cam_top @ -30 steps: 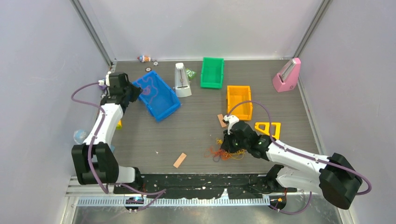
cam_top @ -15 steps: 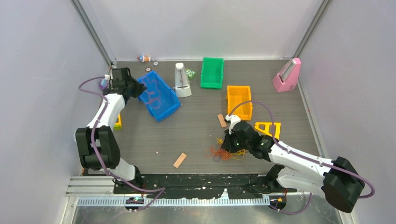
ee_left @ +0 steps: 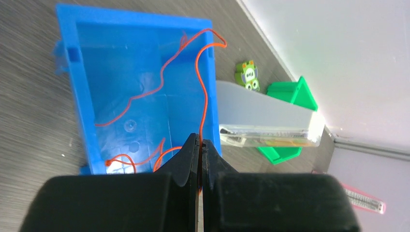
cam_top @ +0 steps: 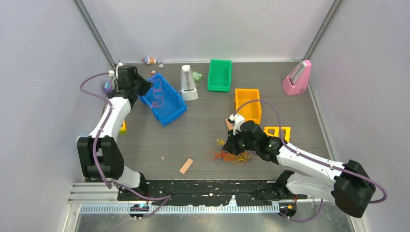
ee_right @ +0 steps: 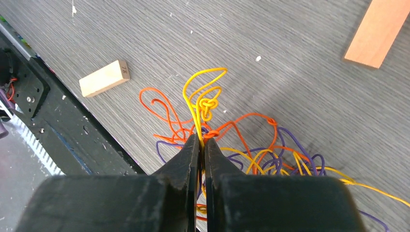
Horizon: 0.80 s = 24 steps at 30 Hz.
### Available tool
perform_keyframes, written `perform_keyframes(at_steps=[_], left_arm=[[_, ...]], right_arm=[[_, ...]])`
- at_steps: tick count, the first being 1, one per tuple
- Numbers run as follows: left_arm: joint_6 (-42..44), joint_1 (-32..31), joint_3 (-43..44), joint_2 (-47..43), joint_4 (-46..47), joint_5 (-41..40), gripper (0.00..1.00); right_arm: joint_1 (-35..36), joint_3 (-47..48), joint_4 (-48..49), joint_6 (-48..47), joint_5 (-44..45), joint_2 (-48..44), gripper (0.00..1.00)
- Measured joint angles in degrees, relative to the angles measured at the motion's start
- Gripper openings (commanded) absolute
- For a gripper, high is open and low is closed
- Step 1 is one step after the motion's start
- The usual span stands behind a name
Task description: Untangle the cables
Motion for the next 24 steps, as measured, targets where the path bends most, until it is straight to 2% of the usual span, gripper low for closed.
perform_keyframes(at_steps=[7, 11, 18, 24], left_arm=[[-2.27, -3.13, -3.85, 3.45, 2.4, 2.23, 0.0], [-1.38, -4.9, -3.43, 2.6, 1.18, 0.5, 0.0], [2.93, -6.12, 6.67, -3.48, -5.18, -6.01, 0.0], [2.99, -6.1, 8.07, -6.38, -4.72, -7.37, 0.0]], right_arm=[[0.0, 1.62, 0.98, -0.22, -0.66, 1.14, 0.05], [0.0, 1.62, 1.07, -0.46, -0.66, 1.14, 0.05], [0.0, 1.62, 1.11, -1.05, -0.63, 1.22, 0.05], [0.0, 1.62, 1.16, -1.2, -0.74, 1.99, 0.05]])
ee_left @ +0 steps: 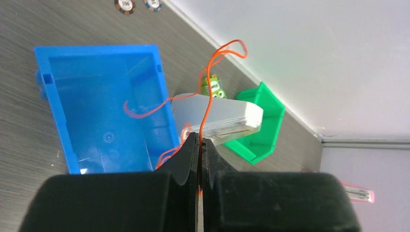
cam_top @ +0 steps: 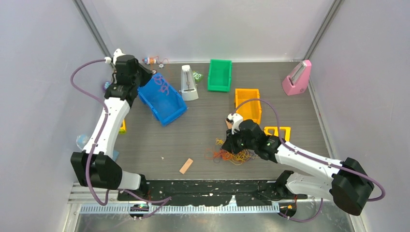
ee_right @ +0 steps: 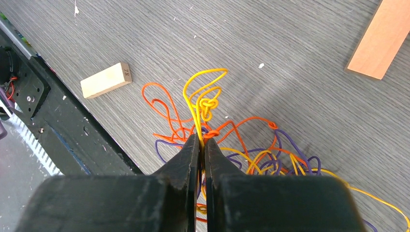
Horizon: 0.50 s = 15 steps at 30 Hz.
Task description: Untangle the cables
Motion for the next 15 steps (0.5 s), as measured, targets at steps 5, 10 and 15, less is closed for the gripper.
perform_keyframes(at_steps=[5, 10, 15], left_arm=[[-0.85, 0.0, -2.78, 3.5, 0.96, 0.46, 0.0], [-0.92, 0.15, -4.02, 8.24, 0.68, 0.33, 0.0], [-0.94, 1.14, -8.26, 6.6, 0.7, -1.18, 0.0]], right_arm=[[0.0, 0.0, -0.02, 0.0, -0.11, 0.04, 0.05], [0.0, 0.0, -0.04, -0.02, -0.11, -0.04, 0.05], [0.0, 0.0, -0.09, -0.02, -0.09, -0.74, 0.05]])
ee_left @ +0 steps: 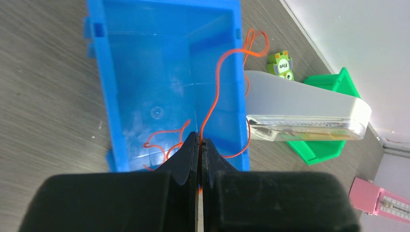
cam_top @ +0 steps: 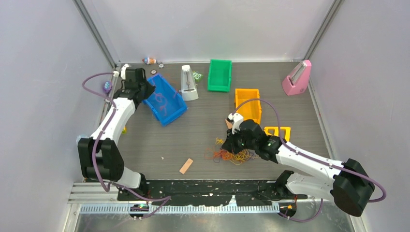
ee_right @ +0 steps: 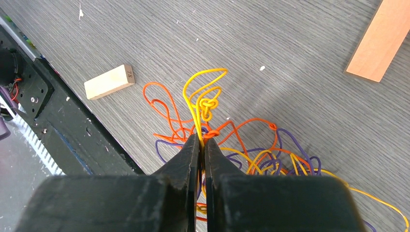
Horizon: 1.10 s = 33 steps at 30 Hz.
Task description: Untangle the cables
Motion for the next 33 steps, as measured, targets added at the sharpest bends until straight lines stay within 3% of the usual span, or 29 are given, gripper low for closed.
perform_keyframes(at_steps=[10, 15, 23, 33], left_arm=[[0.81, 1.01, -2.78, -5.99, 0.24, -3.58, 0.0], [3.48, 1.16, -2.36, -6.03, 3.28, 2.03, 0.0], [6.75, 0.35, 6.84, -6.34, 6.12, 11.37, 0.0], [7.82, 0.35, 14.16, -10.43, 4.83, 11.69, 0.0]], right_arm=[[0.0, 0.0, 0.04, 0.0, -0.04, -0.02, 0.06], [0.0, 0.0, 0.04, 0.0, -0.04, -0.02, 0.05], [0.0, 0.0, 0.09, 0.02, -0.39, -0.04, 0.05], [0.0, 0.0, 0.35, 0.02, -0.96, -0.02, 0.05]])
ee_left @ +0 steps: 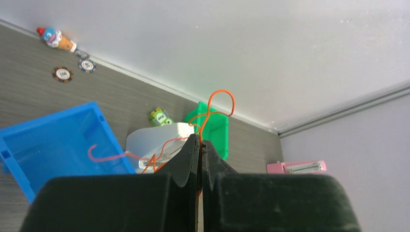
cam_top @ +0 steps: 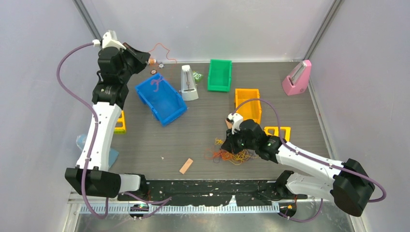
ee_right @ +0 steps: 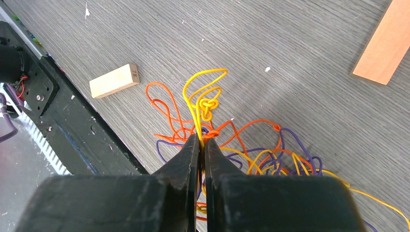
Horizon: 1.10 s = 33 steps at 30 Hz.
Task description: Untangle the cables
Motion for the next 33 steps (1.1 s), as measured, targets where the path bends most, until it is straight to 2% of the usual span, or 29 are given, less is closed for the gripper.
perform_keyframes(at_steps=[4, 13, 24, 33], left_arm=[[0.48, 0.0, 2.84, -0.33, -1.75, -1.22, 0.0], [0.68, 0.92, 2.71, -1.36, -5.11, -4.96, 0.0], [-0.37, 1.14, -8.39, -3.02, -6.14, -10.36, 0.0], [-2.82, 1.14, -8.52, -0.68, -11.82, -17.64, 0.0]], right_arm=[[0.0, 0.0, 0.15, 0.0, -0.26, 0.0, 0.05], [0.0, 0.0, 0.15, 0.02, -0.39, 0.0, 0.05], [0.0, 0.0, 0.15, 0.02, -0.42, 0.0, 0.05], [0.0, 0.0, 0.17, 0.02, -0.39, 0.0, 0.05]])
